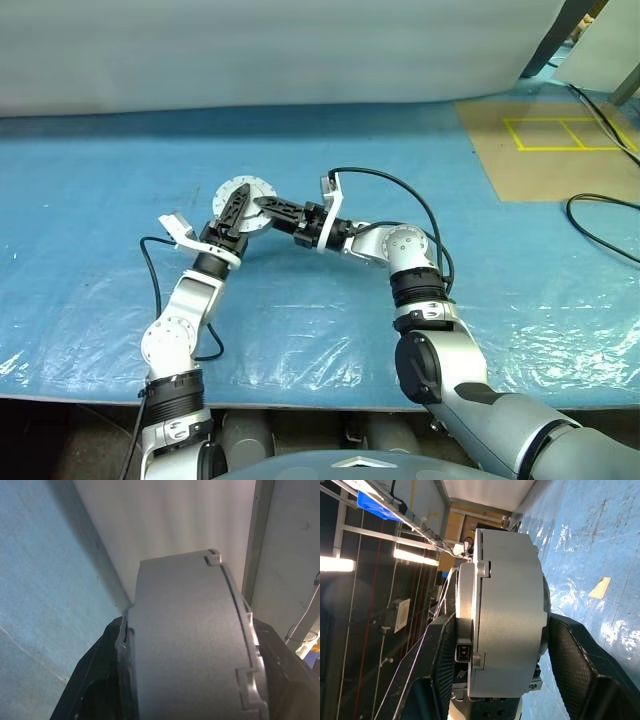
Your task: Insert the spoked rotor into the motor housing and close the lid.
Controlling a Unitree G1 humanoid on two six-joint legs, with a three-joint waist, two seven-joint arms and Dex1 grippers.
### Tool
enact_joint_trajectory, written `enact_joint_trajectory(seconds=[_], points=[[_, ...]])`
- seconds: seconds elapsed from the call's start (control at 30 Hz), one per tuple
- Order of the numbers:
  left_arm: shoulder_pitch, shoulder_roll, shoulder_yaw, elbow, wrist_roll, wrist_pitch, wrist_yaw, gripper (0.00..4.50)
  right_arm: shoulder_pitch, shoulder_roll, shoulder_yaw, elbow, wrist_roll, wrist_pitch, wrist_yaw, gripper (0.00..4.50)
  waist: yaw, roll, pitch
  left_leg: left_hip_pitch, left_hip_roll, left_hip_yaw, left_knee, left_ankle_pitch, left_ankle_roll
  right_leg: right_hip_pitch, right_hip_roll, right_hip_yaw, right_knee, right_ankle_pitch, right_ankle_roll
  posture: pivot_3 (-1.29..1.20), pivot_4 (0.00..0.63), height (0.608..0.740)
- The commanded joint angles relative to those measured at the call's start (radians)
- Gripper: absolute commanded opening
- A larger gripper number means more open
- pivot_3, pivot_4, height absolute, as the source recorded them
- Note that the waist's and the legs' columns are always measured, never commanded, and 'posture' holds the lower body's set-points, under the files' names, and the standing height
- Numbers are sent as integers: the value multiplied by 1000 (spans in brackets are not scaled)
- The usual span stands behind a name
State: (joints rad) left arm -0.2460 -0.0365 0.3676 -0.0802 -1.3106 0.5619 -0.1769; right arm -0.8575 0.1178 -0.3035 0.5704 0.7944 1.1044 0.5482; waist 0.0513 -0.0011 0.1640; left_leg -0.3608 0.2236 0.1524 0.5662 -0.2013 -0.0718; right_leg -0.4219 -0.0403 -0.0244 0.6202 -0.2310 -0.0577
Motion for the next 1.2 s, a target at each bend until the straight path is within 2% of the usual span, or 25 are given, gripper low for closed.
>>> enact_joint_trajectory(seconds=[0.03, 0.23, 0.27, 0.47, 0.7, 0.97, 1.17, 1.2], points=[[-18, -9, 10, -33, 6, -34, 29, 2597, -4, 43, 10, -61, 39, -16, 25, 2381, 0, 0, 0, 0, 0, 0, 0, 0, 0, 0, 0, 0, 0, 0, 0, 0, 150, 740], [-37, -60, 46, -32, -31, -96, 61, 2597, -2, 31, 48, -65, 9, -58, 24, 4333, -1, 0, 0, 0, 0, 0, 0, 0, 0, 0, 0, 0, 0, 0, 0, 0, 150, 740], [-41, -69, 56, -29, -34, -115, 67, 2597, -2, 30, 49, -58, 7, -62, 17, 4421, -1, 0, 0, -1, 0, 0, 0, 0, 0, 0, 0, 0, 0, 0, 0, 0, 150, 740], [-75, -102, 168, 34, -31, -289, 61, 2597, 0, 25, 42, -44, -4, -121, -12, 4421, -6, -1, 0, -3, 0, 0, 1, 0, 0, 0, 0, 0, 1, 0, 0, 0, 150, 740], [-143, 16, 303, 321, 108, -526, -31, 2597, -13, 12, 69, -62, -7, -128, 1, 4421, -5, -6, 3, 0, 0, -2, 1, 0, 0, 0, 0, -1, 1, 0, 1, 0, 150, 740], [-248, 108, 379, 634, 175, -637, -160, 2597, -16, 4, 96, -73, -9, -126, 18, 4421, 19, -9, 4, 0, 0, -2, 4, 0, 0, 0, 0, -1, 3, 1, 2, 0, 150, 740], [-283, 130, 400, 753, 230, -695, -183, 2597, -9, 2, 107, -86, -11, -128, 16, 4421, 20, -9, 4, 3, 0, -2, 6, 0, 0, 3, 0, -1, 4, 1, 2, 0, 150, 740], [-284, 130, 402, 760, 238, -707, -181, 2898, -7, 1, 110, -88, -12, -129, 16, 4472, 20, -9, 4, 5, 0, -2, 6, 0, 0, 4, 0, 0, 4, 1, 2, 0, 150, 740]])
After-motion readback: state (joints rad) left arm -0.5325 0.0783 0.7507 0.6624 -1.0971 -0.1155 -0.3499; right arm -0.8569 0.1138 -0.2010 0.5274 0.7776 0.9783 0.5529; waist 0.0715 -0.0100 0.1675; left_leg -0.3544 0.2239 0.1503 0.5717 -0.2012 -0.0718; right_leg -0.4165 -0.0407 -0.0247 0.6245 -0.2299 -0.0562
